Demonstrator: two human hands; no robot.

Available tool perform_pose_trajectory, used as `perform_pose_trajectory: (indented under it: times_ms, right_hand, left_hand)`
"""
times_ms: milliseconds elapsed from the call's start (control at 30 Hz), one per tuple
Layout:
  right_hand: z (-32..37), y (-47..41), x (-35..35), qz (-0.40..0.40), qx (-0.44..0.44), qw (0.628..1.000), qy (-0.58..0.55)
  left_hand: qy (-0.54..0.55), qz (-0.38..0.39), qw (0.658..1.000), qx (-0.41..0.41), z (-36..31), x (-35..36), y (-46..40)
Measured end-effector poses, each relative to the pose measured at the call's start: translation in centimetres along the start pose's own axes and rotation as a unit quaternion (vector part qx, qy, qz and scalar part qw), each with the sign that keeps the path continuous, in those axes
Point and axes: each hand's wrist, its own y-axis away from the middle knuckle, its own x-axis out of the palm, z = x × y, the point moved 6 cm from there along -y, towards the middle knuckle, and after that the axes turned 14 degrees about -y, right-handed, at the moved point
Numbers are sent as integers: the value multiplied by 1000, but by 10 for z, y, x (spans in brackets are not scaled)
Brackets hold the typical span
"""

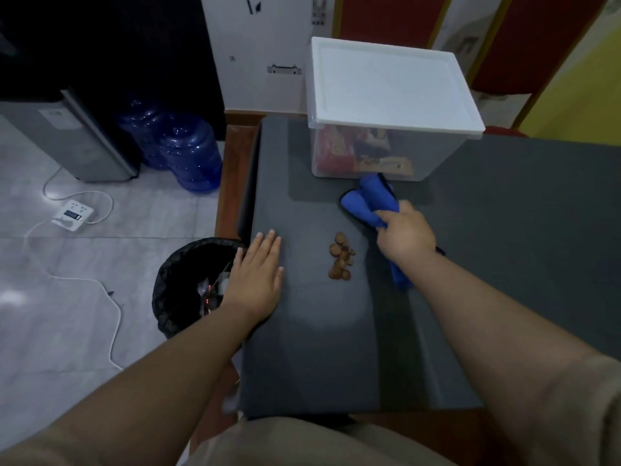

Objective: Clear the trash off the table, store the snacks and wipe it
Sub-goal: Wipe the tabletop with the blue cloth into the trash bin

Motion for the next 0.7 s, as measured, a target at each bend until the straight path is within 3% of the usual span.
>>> perform_pose_trajectory:
  times_ms: [233, 300, 367, 467, 567, 700]
  right_hand:
    - [38, 39, 36, 69, -72, 994, -39]
    - [34, 47, 32, 64, -45, 993, -91]
    - [20, 52, 15, 6, 11, 990, -141]
    - [-17, 64, -13, -79, 101, 979, -156]
    - [-44, 81, -15, -72, 160, 974, -145]
    - [-38, 93, 8, -65, 162, 970, -169]
  left_hand:
    - [70, -12, 996, -60, 9, 3, 4]
    - [97, -12, 994, -58, 10, 3, 4]
    - [150, -19, 986, -64, 15, 2, 3]
    - [275, -22, 955, -105, 32, -2, 5]
    - [385, -15, 907, -170, 54, 0, 9]
    - [456, -37, 864, -209, 73, -1, 14]
